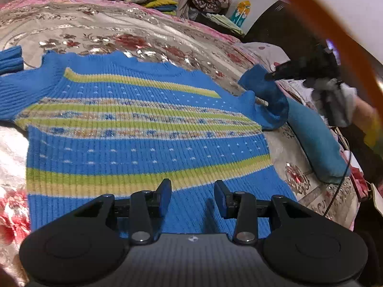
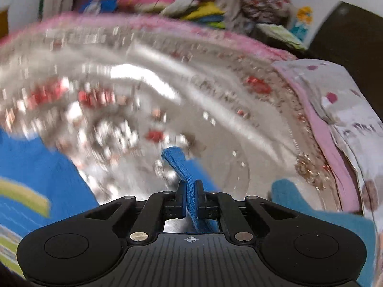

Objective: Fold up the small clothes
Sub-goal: 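Fold the held sleeve across the sweater body with the right gripper and release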

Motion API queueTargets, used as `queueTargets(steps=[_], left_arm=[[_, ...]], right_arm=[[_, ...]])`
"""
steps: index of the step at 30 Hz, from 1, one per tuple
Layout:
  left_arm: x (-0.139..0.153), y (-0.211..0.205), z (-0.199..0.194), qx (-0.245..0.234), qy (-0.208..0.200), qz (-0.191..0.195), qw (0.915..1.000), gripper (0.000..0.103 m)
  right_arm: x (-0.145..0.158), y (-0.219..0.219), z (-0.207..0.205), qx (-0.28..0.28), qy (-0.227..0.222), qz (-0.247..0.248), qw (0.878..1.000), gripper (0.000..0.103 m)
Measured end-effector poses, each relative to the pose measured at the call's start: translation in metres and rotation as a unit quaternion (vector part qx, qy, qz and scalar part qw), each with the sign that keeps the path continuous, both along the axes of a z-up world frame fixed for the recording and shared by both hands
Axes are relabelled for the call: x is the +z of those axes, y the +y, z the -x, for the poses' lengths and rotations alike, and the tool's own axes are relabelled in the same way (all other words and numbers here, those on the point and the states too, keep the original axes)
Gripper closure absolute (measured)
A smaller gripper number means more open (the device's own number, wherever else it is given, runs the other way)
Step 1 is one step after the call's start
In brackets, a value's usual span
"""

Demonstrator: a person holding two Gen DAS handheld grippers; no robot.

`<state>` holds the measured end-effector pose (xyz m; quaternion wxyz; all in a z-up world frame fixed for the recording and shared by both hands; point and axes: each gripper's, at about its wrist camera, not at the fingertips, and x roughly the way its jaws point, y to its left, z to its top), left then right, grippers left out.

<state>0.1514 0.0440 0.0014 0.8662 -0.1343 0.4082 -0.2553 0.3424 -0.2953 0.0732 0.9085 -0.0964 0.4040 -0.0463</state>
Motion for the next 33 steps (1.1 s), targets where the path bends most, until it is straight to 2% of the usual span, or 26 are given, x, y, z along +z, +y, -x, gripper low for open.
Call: queueTargets(steps=[4, 7, 12, 16, 18, 22, 24, 28, 31, 33], left_arm=[[0.009, 0.005, 0.003, 0.006, -0.014, 0.005, 0.9999, 0.059], [0.016, 0.012, 0.007, 0.012, -0.026, 0.009, 0.9995, 0.058], [0.026, 0.025, 0.013, 0.024, -0.040, 0.023, 0.9986, 0.058], [0.029, 0.034, 0.015, 0.033, -0.047, 0.026, 0.9980, 0.058], [0.030, 0.037, 0.015, 0.037, -0.051, 0.022, 0.9978, 0.058], [0.031, 0.044, 0.013, 0.042, -0.051, 0.026, 0.9975, 0.058], [0.030, 0.048, 0.012, 0.048, -0.048, 0.028, 0.9973, 0.058], [0.027, 0.052, 0.009, 0.056, -0.043, 0.032, 0.9970, 0.058], [0.026, 0.053, 0.008, 0.060, -0.040, 0.033, 0.9968, 0.058], [0.026, 0.053, 0.008, 0.061, -0.040, 0.032, 0.9968, 0.058]], right_arm=[[0.048, 0.012, 0.025, -0.007, -0.043, -0.066, 0.997, 0.098], [0.079, 0.037, 0.041, 0.009, -0.067, -0.111, 0.992, 0.098], [0.105, 0.097, 0.060, 0.054, -0.086, -0.164, 0.981, 0.098], [0.094, 0.147, 0.065, 0.087, -0.070, -0.194, 0.975, 0.098], [0.079, 0.173, 0.067, 0.102, -0.052, -0.204, 0.972, 0.098], [0.043, 0.220, 0.070, 0.128, 0.001, -0.216, 0.968, 0.097], [0.027, 0.232, 0.070, 0.145, 0.039, -0.233, 0.961, 0.094], [0.024, 0.235, 0.083, 0.177, 0.055, -0.267, 0.946, 0.089], [0.033, 0.218, 0.091, 0.173, 0.037, -0.265, 0.948, 0.089], [0.035, 0.199, 0.091, 0.153, 0.020, -0.251, 0.956, 0.089]])
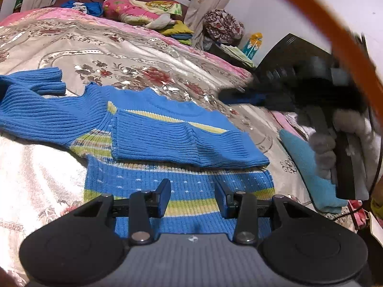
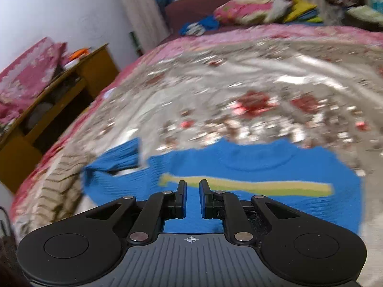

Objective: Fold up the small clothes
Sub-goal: 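Fold the held sleeve across the sweater body with the right gripper and release, then move the right gripper to the other sleeve cuff and grasp it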

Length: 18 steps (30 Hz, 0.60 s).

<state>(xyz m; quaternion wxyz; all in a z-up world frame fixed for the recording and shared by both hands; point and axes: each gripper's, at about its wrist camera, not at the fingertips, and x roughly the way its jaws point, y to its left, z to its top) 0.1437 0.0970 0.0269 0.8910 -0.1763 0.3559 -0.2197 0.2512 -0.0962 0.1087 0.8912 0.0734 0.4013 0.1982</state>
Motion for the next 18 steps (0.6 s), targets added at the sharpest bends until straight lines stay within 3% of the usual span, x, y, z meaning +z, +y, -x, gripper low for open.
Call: queueTargets(steps=[4, 9, 13, 16, 18], left_arm=[[-0.001, -0.001, -0.001, 0.005, -0.003, -0.007, 1.0000, 0.058], [-0.007, -0.001, -0.004, 0.018, 0.008, -0.014, 0.9997, 0.058], [-0.012, 0.002, -0.008, 0.030, 0.015, -0.022, 0.9992, 0.058], [-0.012, 0.004, -0.008, 0.037, 0.016, -0.027, 0.9988, 0.058], [-0.011, 0.007, -0.008, 0.042, 0.014, -0.027, 0.9987, 0.058]], right_arm=[[-0.011, -0.043, 0.005, -0.073, -0.007, 0.039, 0.997, 0.089], [-0.051, -0.094, 0.010, -0.148, 0.034, 0.063, 0.986, 0.089], [-0.080, -0.106, 0.005, -0.160, 0.072, 0.086, 0.981, 0.091], [-0.076, -0.101, 0.006, -0.159, 0.065, 0.098, 0.980, 0.089], [-0.063, -0.085, 0.011, -0.139, 0.034, 0.120, 0.982, 0.089]])
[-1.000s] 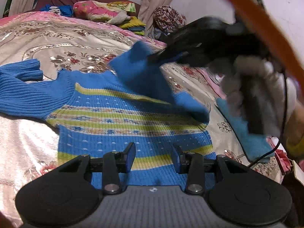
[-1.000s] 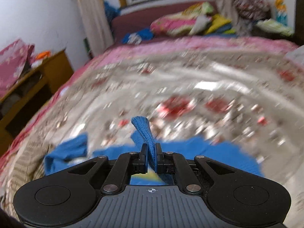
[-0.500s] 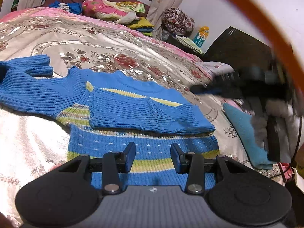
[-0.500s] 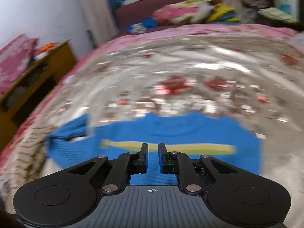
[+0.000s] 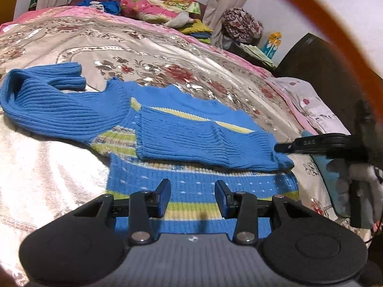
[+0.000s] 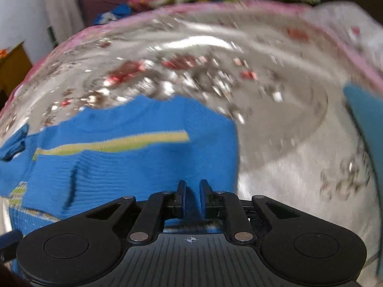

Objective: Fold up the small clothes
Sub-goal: 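Move the right gripper to the other sleeve cuff and grasp it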

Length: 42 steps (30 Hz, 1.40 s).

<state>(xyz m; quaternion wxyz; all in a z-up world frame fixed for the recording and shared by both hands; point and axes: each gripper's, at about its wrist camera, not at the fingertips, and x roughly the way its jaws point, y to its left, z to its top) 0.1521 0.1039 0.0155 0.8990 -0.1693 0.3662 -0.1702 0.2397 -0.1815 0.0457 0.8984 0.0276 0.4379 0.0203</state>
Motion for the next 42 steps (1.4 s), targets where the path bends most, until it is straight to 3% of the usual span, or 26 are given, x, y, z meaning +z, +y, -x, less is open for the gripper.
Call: queueTargets(steps=[3, 6, 9, 13, 15, 19, 20, 21, 22, 25, 30, 33, 35, 42], left_arm=[[0.002, 0.007, -0.001, 0.009, -0.003, 0.001, 1.0000, 0.058], [0.003, 0.016, 0.002, 0.022, -0.005, -0.001, 0.9997, 0.058], [0.004, 0.024, 0.006, 0.033, -0.008, -0.006, 0.9994, 0.058], [0.002, 0.037, 0.010, 0.040, -0.008, -0.010, 0.9991, 0.058], [0.000, 0.042, 0.013, 0.042, -0.005, -0.009, 0.9991, 0.058], [-0.001, 0.049, 0.014, 0.047, -0.004, 0.000, 0.9989, 0.058], [0.000, 0.051, 0.015, 0.048, -0.005, 0.002, 0.9988, 0.058], [0.001, 0.052, 0.016, 0.048, -0.007, 0.004, 0.9988, 0.058], [0.002, 0.054, 0.017, 0.048, -0.009, 0.005, 0.9988, 0.058], [0.003, 0.056, 0.018, 0.049, -0.012, 0.008, 0.9987, 0.058], [0.003, 0.058, 0.017, 0.052, -0.011, 0.012, 0.9985, 0.058], [0.004, 0.059, 0.015, 0.053, -0.011, 0.013, 0.9984, 0.058], [0.006, 0.058, 0.015, 0.053, -0.015, 0.013, 0.9984, 0.057], [0.010, 0.061, 0.009, 0.066, -0.021, 0.005, 0.9976, 0.057]], right_arm=[[0.018, 0.034, 0.015, 0.079, -0.039, 0.024, 0.996, 0.085], [0.023, 0.079, 0.024, 0.171, -0.047, 0.003, 0.984, 0.084], [0.017, 0.119, 0.025, 0.241, -0.045, -0.004, 0.970, 0.083], [0.002, 0.162, 0.026, 0.318, -0.045, 0.032, 0.947, 0.070], [-0.005, 0.176, 0.029, 0.340, -0.042, 0.046, 0.938, 0.069], [-0.018, 0.192, 0.025, 0.342, -0.041, 0.078, 0.936, 0.073], [-0.021, 0.194, 0.023, 0.333, -0.039, 0.083, 0.938, 0.075], [-0.023, 0.195, 0.019, 0.324, -0.033, 0.082, 0.942, 0.087], [-0.024, 0.196, 0.017, 0.317, -0.029, 0.080, 0.945, 0.091], [-0.019, 0.197, 0.015, 0.305, -0.034, 0.071, 0.949, 0.092], [-0.008, 0.200, 0.016, 0.293, -0.050, 0.049, 0.954, 0.092], [-0.022, 0.203, 0.008, 0.295, -0.006, 0.048, 0.954, 0.086], [-0.021, 0.202, 0.013, 0.300, -0.013, 0.052, 0.953, 0.086], [-0.008, 0.196, 0.003, 0.296, -0.016, -0.007, 0.955, 0.078]])
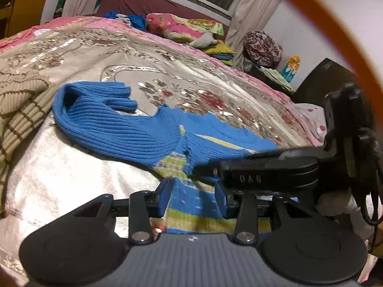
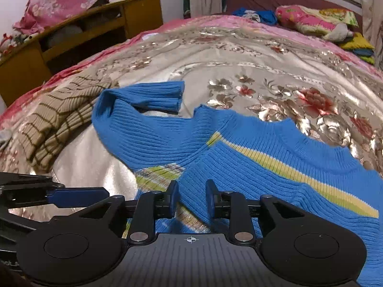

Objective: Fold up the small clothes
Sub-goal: 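Move the right gripper to the other sleeve cuff and grasp it, then lift the sleeve with the right gripper, lay it across the body, release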

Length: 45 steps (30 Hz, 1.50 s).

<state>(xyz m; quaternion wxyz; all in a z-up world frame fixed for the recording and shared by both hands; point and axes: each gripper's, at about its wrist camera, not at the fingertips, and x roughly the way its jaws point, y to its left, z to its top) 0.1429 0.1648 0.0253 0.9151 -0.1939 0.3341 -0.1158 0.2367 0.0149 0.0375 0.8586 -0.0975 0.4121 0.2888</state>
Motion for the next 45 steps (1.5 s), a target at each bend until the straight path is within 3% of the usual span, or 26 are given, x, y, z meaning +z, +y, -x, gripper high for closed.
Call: queueTargets(steps=[3, 9, 12, 16, 26, 28, 38, 42, 45], left_arm=[[0.002, 0.008, -0.001, 0.012, -0.002, 0.001, 0.9999, 0.057], [0.006, 0.025, -0.009, 0.057, -0.021, -0.031, 0.9977, 0.057], [0.003, 0.037, -0.018, 0.083, -0.019, -0.032, 0.9959, 0.057], [-0.003, 0.047, -0.030, 0.112, -0.017, -0.054, 0.9920, 0.057], [-0.012, 0.049, -0.038, 0.099, -0.013, -0.068, 0.9927, 0.057], [-0.012, 0.048, -0.037, 0.097, -0.014, -0.071, 0.9927, 0.057], [-0.015, 0.047, -0.032, 0.092, -0.009, -0.068, 0.9934, 0.057], [-0.015, 0.046, -0.030, 0.093, -0.007, -0.068, 0.9933, 0.057], [-0.015, 0.046, -0.029, 0.093, -0.006, -0.066, 0.9935, 0.057]], right_arm=[[-0.009, -0.002, -0.012, -0.010, 0.054, -0.013, 0.998, 0.078], [0.016, -0.001, -0.025, -0.029, 0.057, -0.064, 0.996, 0.077], [0.027, 0.017, -0.042, -0.031, 0.054, -0.083, 0.995, 0.077], [0.023, 0.046, -0.069, -0.046, 0.081, -0.109, 0.990, 0.076], [-0.020, 0.074, -0.119, -0.130, 0.193, -0.197, 0.953, 0.076], [-0.026, 0.074, -0.123, -0.146, 0.205, -0.211, 0.945, 0.070], [-0.037, 0.075, -0.128, -0.191, 0.218, -0.249, 0.924, 0.062], [-0.037, 0.080, -0.129, -0.203, 0.207, -0.248, 0.924, 0.063], [-0.036, 0.085, -0.128, -0.207, 0.192, -0.231, 0.931, 0.071]])
